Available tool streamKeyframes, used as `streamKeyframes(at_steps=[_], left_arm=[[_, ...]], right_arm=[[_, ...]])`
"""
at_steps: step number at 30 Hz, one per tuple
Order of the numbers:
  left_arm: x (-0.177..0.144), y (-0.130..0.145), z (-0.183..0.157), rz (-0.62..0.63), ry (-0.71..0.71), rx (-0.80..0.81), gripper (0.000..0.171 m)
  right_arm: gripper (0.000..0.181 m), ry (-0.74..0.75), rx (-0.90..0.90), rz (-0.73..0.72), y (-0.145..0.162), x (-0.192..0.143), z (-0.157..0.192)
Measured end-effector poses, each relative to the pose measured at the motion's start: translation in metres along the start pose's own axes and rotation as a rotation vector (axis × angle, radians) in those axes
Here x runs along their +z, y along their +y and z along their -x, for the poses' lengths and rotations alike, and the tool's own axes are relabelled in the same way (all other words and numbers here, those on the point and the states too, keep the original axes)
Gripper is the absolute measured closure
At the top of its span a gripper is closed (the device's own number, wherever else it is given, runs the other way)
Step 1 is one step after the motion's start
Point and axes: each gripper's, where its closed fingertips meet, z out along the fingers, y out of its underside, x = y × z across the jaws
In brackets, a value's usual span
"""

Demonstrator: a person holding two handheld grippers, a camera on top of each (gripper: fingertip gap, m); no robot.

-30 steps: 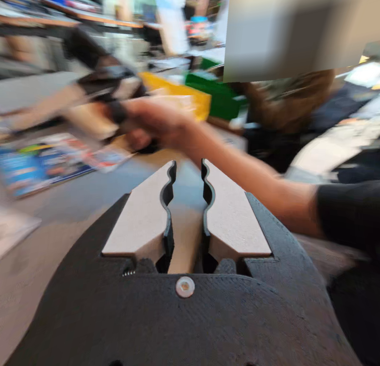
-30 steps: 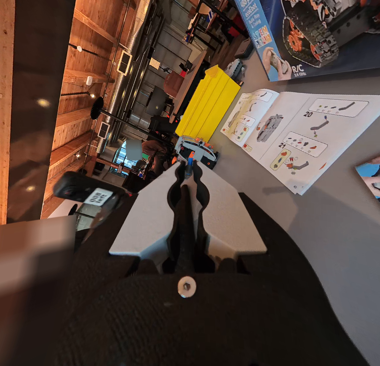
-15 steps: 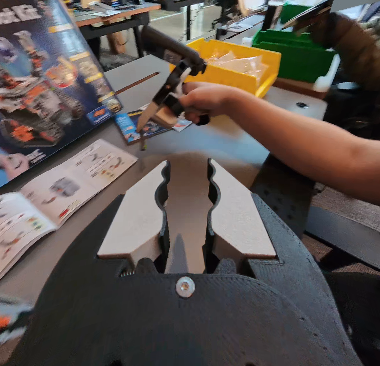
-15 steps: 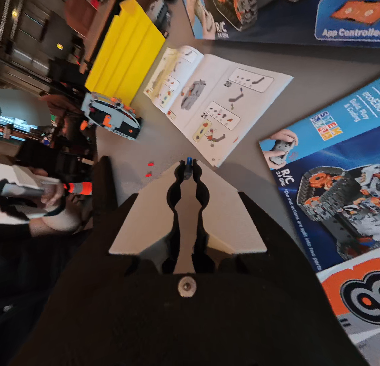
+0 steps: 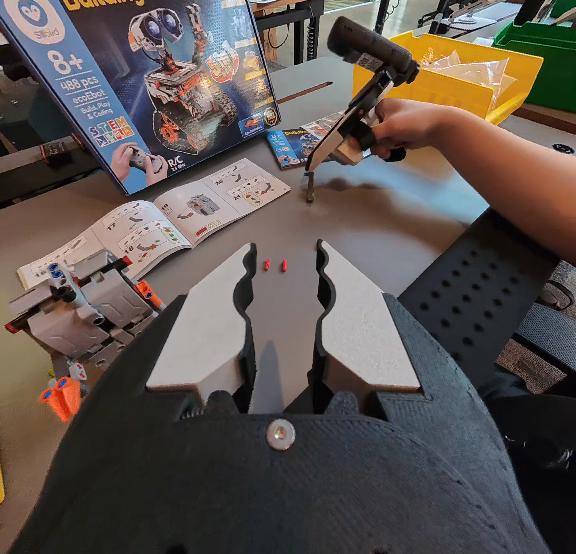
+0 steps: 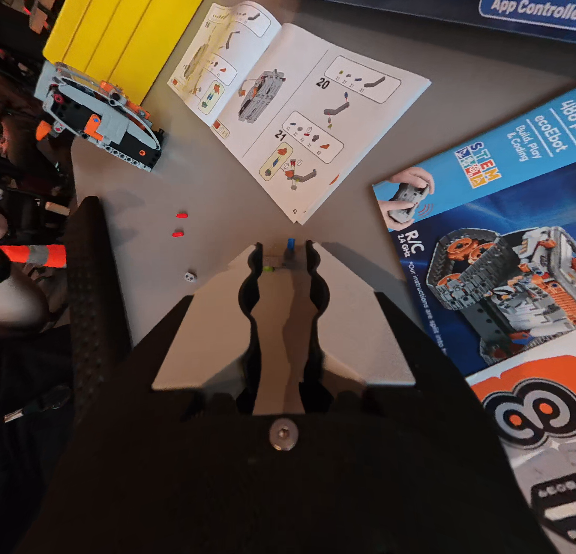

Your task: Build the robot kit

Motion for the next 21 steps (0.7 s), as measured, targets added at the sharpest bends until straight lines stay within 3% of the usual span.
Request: streamKeyframes(at_steps=[3,8,13,16,21], left_arm=[[-0.004,-0.001,0.002,-0.004,0.005,-0.003,0.133],[-0.009,-0.015,0.006,-0.076,0.031,0.032,0.138],[-0.019,-0.052,0.009,-0.125,0.01,0.112,0.137],[-0.026,-0.07,-0.005,-0.155,0.059,0.069,0.134],[-0.039,-0.091,-0.02,-0.257,0.105,-0.023,0.133]], right_arm=[[0.15,0.11,-0.021,-0.068,0.006,-0.017,0.001],[0.147,0.39,-0.335,-0.216,0.014,-0.038,0.012],[0.142,0.399,-0.377,-0.209,0.014,-0.028,0.021],[0.139,0.391,-0.41,-0.203,0.016,-0.027,0.022],[0.133,0.288,-0.461,-0.412,-0.008,-0.045,0.052]])
